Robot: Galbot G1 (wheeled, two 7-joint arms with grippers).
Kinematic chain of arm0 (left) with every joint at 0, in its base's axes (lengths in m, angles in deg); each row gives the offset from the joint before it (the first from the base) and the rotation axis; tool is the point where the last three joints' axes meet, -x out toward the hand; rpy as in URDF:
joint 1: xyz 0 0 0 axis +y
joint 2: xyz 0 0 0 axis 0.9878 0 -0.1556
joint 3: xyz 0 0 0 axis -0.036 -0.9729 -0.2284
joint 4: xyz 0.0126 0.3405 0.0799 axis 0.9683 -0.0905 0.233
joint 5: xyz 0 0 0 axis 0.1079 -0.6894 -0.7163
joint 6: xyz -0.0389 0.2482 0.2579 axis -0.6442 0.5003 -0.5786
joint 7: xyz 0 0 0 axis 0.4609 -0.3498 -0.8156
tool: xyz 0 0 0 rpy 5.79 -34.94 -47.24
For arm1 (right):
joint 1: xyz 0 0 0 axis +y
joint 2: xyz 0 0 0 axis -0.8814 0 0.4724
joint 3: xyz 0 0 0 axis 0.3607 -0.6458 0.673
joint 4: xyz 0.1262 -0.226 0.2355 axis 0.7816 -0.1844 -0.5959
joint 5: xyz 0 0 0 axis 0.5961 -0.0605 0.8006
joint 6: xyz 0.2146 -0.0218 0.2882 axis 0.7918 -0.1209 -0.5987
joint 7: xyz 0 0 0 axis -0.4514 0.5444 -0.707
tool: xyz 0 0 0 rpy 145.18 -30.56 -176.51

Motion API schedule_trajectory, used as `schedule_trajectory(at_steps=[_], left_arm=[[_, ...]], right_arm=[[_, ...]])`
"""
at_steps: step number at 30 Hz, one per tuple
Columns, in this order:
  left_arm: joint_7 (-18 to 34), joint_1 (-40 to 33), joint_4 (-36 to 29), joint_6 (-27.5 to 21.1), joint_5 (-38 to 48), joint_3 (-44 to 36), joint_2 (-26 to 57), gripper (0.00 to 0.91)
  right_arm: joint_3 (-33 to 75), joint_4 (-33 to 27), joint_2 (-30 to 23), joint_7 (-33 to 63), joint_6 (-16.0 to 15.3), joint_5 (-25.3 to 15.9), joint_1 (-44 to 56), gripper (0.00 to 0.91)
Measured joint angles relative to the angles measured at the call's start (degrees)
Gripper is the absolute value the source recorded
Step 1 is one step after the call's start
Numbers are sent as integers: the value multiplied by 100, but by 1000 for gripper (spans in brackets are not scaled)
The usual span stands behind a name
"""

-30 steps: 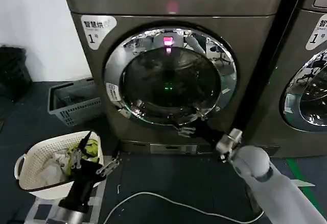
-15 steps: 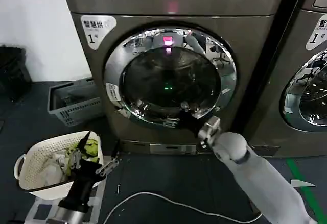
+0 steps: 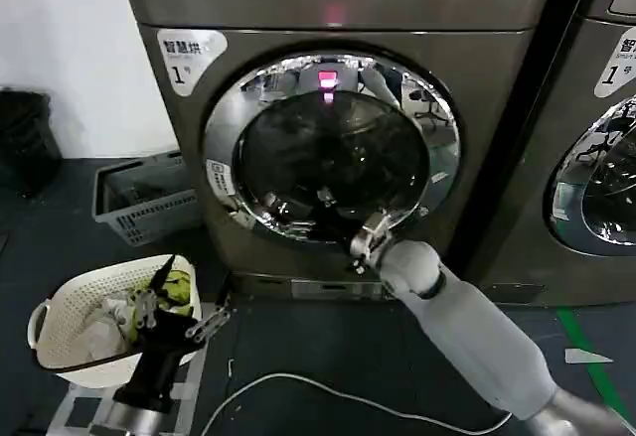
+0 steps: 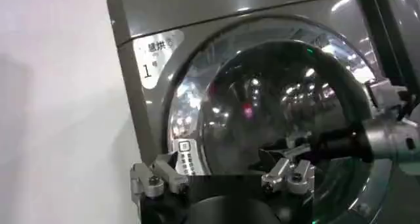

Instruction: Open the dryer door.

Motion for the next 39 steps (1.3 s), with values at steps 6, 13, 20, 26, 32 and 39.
schedule_trajectory(at_steps=[6,13,20,26,32,39], left_arm=[[5,62,-37,-1,0,-2,-12,907],[13,111,-42,18,-13,24,-28,907],[20,149,-67,25,-12,65,-39,907],[23,211,-101,42,-14,68,-50,907],[28,259,-130,51,-25,68,-54,907],[37,307,-158,65,-29,103,-54,907]], right_arm=[[-123,-269,-289,3,8,-93,-192,907],[-249,-702,-679,-51,32,-98,-400,907],[-336,-1093,-950,-160,92,-95,-569,907],[-369,-1387,-1128,-302,180,-98,-717,907],[-432,-1701,-1213,-607,412,-70,-852,907],[-492,-1867,-1153,-1102,665,-33,-918,907]])
